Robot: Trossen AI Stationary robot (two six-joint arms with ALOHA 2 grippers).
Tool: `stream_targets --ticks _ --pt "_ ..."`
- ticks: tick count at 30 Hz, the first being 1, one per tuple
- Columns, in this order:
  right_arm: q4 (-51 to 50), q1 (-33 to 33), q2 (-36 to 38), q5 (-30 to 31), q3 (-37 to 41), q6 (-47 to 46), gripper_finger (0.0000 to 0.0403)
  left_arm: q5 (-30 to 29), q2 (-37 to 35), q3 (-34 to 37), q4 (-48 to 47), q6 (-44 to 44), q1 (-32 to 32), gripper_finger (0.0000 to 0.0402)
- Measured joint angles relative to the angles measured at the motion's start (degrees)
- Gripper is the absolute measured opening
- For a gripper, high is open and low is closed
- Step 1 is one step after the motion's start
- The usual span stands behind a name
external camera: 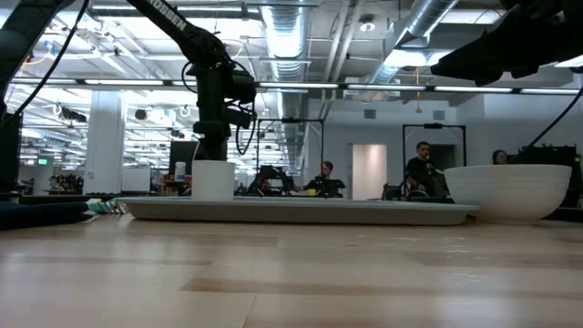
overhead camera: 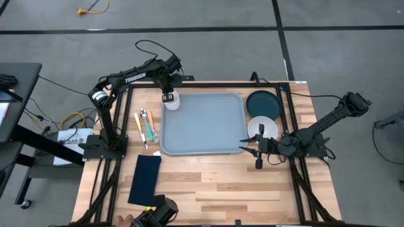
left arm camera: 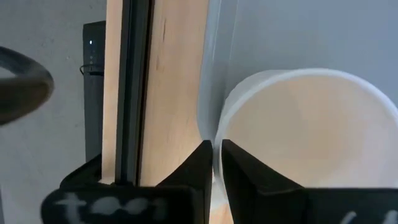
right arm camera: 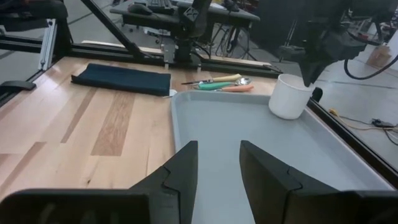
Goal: Set up tray
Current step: Put the white cup on the top left corner of the gray tray
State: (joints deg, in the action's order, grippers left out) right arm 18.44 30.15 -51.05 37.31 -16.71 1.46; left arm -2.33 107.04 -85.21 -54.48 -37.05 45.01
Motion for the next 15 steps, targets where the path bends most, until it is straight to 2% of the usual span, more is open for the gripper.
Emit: stream_targets --ticks 7,15 --pt "0.01 0.00 0.00 0.00 0.00 -0.01 0.0113 -0.05 0.00 0.00 0.08 0.19 0.00 0.0033" --pt "0.01 0.00 0.00 0.01 0.00 0.01 0.0113 -3.61 -0.02 -0.02 1.75 2.27 0.00 0.0096"
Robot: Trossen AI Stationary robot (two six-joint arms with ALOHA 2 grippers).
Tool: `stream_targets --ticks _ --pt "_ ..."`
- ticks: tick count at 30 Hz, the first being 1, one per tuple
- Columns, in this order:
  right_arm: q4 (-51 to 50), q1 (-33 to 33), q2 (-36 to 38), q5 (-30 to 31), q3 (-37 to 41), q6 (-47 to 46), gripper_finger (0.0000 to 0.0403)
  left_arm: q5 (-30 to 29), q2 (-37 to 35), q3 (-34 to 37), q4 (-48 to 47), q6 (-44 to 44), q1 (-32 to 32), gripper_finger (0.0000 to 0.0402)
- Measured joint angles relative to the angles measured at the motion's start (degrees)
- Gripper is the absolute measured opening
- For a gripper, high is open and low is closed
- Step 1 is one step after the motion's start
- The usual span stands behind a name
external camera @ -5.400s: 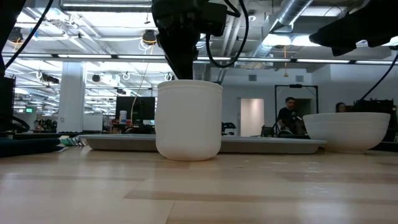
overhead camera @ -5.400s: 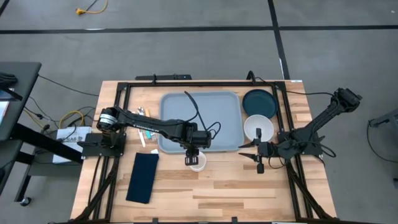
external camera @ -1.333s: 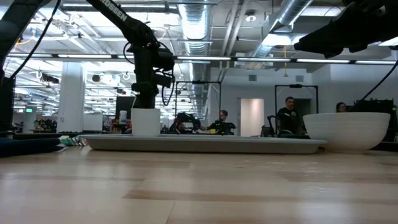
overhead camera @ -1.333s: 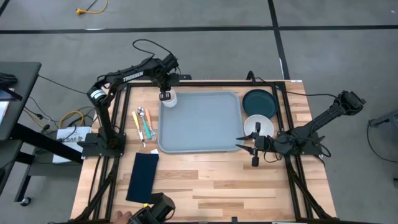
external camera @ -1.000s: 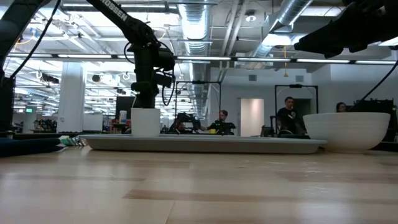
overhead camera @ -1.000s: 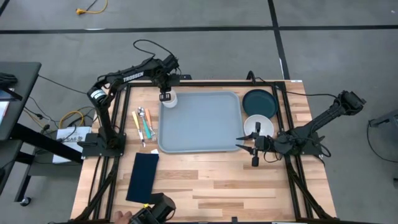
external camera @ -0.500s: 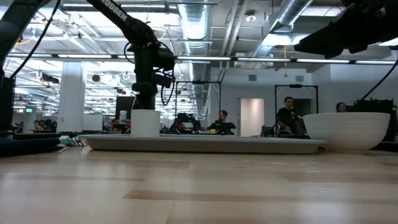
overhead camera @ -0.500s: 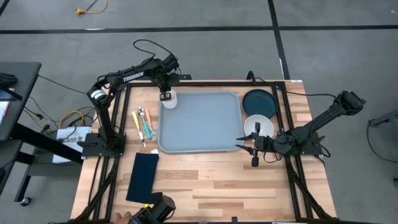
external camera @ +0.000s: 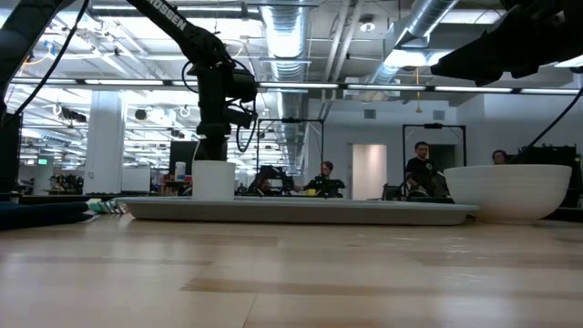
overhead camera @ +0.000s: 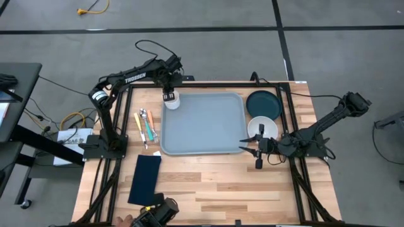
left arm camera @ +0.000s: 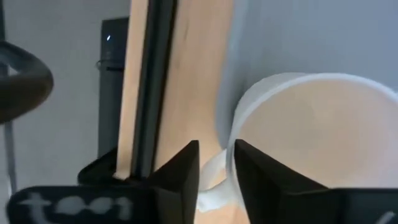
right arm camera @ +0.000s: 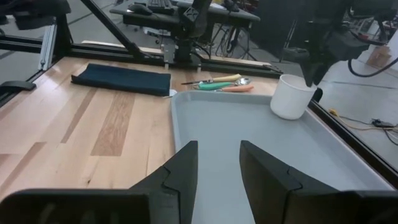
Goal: Set up tray
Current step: Put the white cup on the top left corner of the gray tray, then put the black plate on the gray tray to the bottom right of the white mug
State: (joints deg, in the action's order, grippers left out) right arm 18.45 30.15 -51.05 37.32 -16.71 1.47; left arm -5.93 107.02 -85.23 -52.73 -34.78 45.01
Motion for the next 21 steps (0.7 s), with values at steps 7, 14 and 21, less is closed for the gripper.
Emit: stream_targets --ticks 7,14,21 --pt "0.00 0.00 0.00 -0.01 0.00 0.01 0.0113 -6.92 -0.02 -2.59 -7.17 1.89 -0.63 0.0131" --pt "0.01 0.00 0.00 -0.01 0.00 0.00 0.0113 -0.85 -0.13 -7.11 -9.59 3.15 -0.96 0.0135" --pt "-0.01 0.00 0.00 0.00 0.00 0.01 0.0113 -0.16 -0.13 -14.18 -20.83 4.42 -3.28 0.0135"
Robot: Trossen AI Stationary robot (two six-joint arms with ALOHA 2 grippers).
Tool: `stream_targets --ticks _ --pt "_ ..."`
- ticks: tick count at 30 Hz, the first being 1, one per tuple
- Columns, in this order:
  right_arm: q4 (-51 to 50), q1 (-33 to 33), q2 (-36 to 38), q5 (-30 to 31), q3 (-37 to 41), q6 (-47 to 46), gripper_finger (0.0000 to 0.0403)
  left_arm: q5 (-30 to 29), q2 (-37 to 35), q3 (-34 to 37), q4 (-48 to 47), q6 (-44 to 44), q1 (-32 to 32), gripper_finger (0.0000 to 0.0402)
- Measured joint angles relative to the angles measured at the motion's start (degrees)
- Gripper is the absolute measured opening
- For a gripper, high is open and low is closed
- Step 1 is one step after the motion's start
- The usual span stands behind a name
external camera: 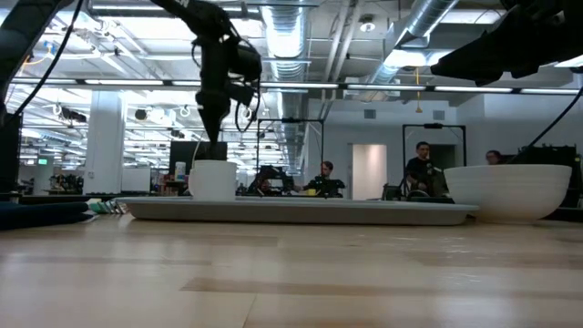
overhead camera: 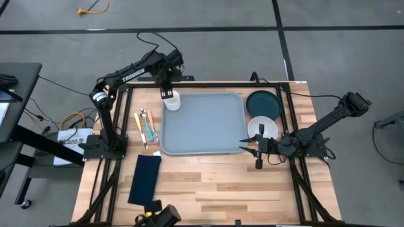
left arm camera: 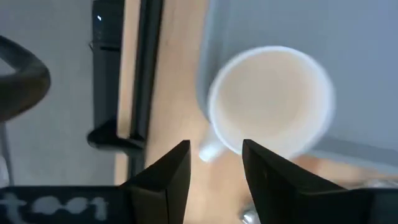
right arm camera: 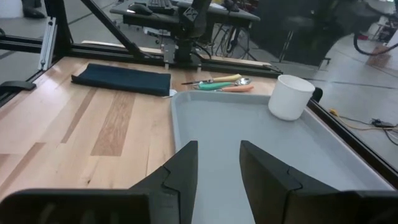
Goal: Set up tray
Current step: Put the black plate on the gray tray to the bottom right of the white mug
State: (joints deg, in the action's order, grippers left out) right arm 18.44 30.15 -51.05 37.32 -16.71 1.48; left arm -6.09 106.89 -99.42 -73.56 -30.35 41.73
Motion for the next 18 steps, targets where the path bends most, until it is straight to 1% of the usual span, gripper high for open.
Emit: stream_targets --ticks 1,2,3,4,6,8,9,10,11,14,16,18 --pt "0.00 0.00 0.00 0.00 0.00 0.00 0.0113 1.10 0.00 -1.65 -2.60 1.39 -0.45 0.0135" --pt "0.00 0.00 0.00 -0.01 0.00 0.00 0.0113 3.44 0.00 -3.63 -5.53 3.10 -0.97 0.0135" --pt "0.00 0.00 0.00 0.00 0.00 0.00 0.0113 7.29 0.00 -5.62 -8.58 5.24 -1.46 0.0135" --pt "0.01 0.01 0.00 0.00 0.00 0.00 0.0113 12.47 0.00 -7.49 -11.31 7.73 -2.01 0.0135" --pt "0.01 0.01 0.00 -0.01 0.00 -0.02 0.0113 26.46 -0.34 -10.11 -15.59 10.80 -3.21 0.0135" --pt "0.00 0.00 0.00 0.00 0.00 -0.31 0.0113 41.90 -1.72 -10.43 -16.54 11.69 -5.13 0.0135" --pt "0.00 0.02 0.00 0.00 0.00 -1.14 0.0113 48.18 -2.88 -10.20 -16.32 11.05 -6.50 0.0135" --pt "0.00 0.02 0.00 0.00 0.00 -1.87 0.0113 52.90 -4.17 -9.83 -16.38 9.36 -8.15 0.0135" --pt "0.02 0.02 0.00 0.00 0.00 -2.79 0.0113 55.75 -5.57 -9.29 -16.32 7.45 -10.14 0.0135" --pt "-0.03 0.02 -0.97 -0.01 0.00 -5.49 0.0113 60.08 -9.89 -6.46 -14.29 1.92 -16.55 0.0135" --pt "0.11 0.02 -2.24 0.00 0.00 -6.29 0.0113 63.54 -12.81 -3.47 -10.73 0.67 -21.27 0.0135" --pt "0.08 0.00 -4.03 0.02 0.00 -6.43 0.0113 65.38 -16.14 0.59 -5.24 1.19 -26.04 0.0135"
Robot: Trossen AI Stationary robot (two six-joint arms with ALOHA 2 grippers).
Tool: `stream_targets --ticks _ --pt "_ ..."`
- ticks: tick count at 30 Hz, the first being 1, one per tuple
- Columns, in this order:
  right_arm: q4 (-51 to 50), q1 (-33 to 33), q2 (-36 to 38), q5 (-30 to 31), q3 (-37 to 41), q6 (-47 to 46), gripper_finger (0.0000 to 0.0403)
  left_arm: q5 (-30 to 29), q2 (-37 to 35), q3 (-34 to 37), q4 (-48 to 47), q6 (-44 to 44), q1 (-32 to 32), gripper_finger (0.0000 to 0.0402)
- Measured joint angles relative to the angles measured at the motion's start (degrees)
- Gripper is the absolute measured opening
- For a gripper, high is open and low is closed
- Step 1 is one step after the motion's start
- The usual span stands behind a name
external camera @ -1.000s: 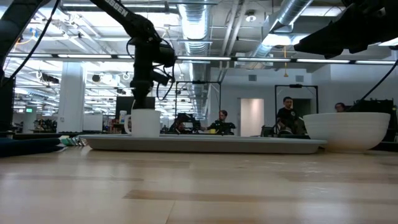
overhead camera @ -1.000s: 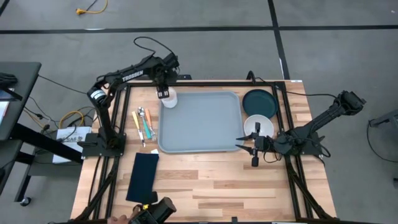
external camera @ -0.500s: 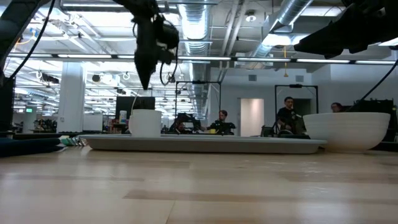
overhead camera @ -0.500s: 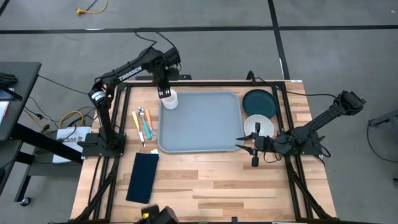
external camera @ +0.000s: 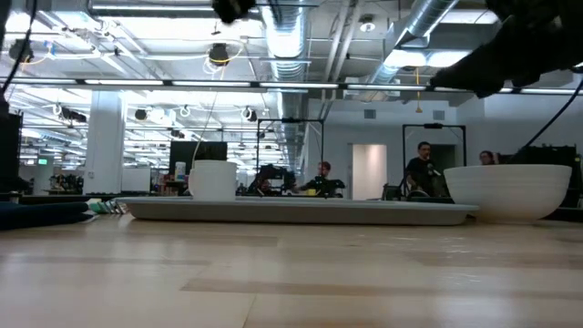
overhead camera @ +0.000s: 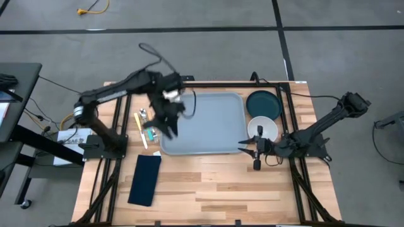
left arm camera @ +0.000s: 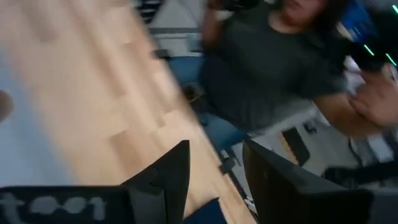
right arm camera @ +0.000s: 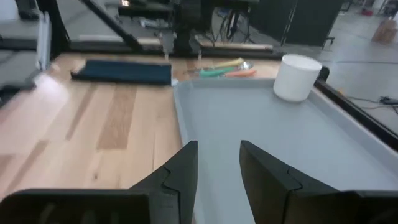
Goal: Set up tray
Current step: Put the black plate on the gray tray to the bottom right of the white mug
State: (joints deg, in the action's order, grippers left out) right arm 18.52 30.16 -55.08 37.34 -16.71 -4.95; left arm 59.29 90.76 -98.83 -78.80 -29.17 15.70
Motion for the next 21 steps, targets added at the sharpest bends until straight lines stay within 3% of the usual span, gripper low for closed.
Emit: stream_targets --ticks 3,8,11,15,21 --pt "1.83 -0.35 -2.68 0.05 0.00 0.08 0.0113 -3.88 -4.47 7.88 11.82 6.58 -7.40 0.0135" --pt "9.67 -1.81 -5.43 0.07 0.00 3.88 0.0113 -25.80 -11.60 22.95 29.71 18.64 -17.44 0.0135" --pt "13.76 -2.26 -6.05 0.09 0.00 6.18 0.0113 -32.95 -16.36 31.88 34.94 21.65 -20.22 0.0135" --pt "14.86 -2.02 -6.09 -0.38 -0.02 6.41 0.0113 -39.24 -24.80 43.82 50.34 27.77 -21.12 0.0135" --pt "14.60 -1.82 -6.09 -9.48 -0.02 3.04 0.0113 -61.84 -35.64 65.58 80.09 29.37 -25.19 0.0135"
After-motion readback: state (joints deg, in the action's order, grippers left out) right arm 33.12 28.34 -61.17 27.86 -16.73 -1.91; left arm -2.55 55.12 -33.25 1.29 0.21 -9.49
